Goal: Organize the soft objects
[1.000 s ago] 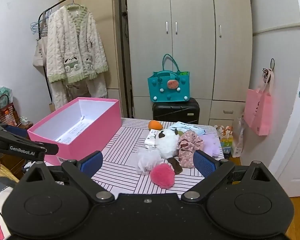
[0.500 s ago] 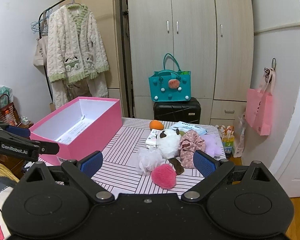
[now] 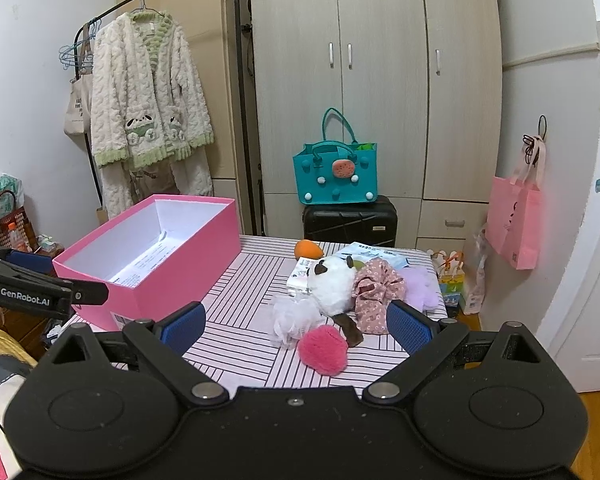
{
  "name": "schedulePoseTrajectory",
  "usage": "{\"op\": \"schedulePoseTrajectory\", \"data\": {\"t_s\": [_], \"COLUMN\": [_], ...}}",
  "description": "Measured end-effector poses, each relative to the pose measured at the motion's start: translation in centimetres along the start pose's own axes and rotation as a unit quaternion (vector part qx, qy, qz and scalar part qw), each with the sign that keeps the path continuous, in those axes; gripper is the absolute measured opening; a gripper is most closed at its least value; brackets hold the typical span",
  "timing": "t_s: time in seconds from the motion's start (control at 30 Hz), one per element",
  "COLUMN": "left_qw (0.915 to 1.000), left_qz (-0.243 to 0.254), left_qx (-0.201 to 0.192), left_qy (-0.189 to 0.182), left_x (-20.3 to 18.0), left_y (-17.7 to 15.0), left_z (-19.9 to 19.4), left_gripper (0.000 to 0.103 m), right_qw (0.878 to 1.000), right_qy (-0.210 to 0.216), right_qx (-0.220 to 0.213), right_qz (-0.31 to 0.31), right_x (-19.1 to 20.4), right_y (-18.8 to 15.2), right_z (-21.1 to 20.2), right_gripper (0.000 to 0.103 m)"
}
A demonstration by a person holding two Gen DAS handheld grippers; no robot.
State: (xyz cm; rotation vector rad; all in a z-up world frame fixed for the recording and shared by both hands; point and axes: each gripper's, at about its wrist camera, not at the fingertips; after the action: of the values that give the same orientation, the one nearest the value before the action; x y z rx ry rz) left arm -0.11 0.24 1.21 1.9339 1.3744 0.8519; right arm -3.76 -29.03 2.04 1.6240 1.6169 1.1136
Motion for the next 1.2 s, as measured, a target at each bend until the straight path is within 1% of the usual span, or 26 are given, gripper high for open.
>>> {"op": "schedulePoseTrajectory", "data": {"t_s": [0.53, 0.77, 1.07, 1.2], "left_qw": [0.9997, 0.9987, 0.9987, 0.9988], "left_qz": [-0.003, -0.003, 0.006, 0.012], "left_qx": [-0.020, -0.035, -0.035, -0.033], "left_qy": [0.014, 0.037, 0.037, 0.036], "left_x": [0.2, 0.1, -0.1, -0.3], "left_y": [-0.3, -0.5, -0.5, -0.5], "left_z": [-0.8, -1.1, -1.0, -0.9], "left_gripper": [0.103, 0.103, 0.103, 0.103], "right_qw": [1.000, 1.000, 0.999, 0.999], "right_qy": [0.004, -0.004, -0.005, -0.002], "right_qx": [0.000, -0.013, -0.038, -0.041], "right_qz": [0.002, -0.005, -0.018, -0.016], "right_x": [-0.1, 0.1, 0.5, 0.0], "right_y": [-0.4, -0.6, -0.4, -0.5], "right_z": [0.2, -0.2, -1.1, -0.7], "right_gripper": [0.099, 0.099, 0.100, 0.101]}}
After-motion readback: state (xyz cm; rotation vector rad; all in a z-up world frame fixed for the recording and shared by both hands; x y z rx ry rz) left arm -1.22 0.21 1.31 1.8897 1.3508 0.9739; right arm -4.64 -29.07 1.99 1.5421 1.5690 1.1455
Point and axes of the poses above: each gripper's, at about its wrist camera, not at the fingertips, and z roughly the way its jaws point, x to its left, y to its top, and after that the axes turned 8 degrees about z, right-handed
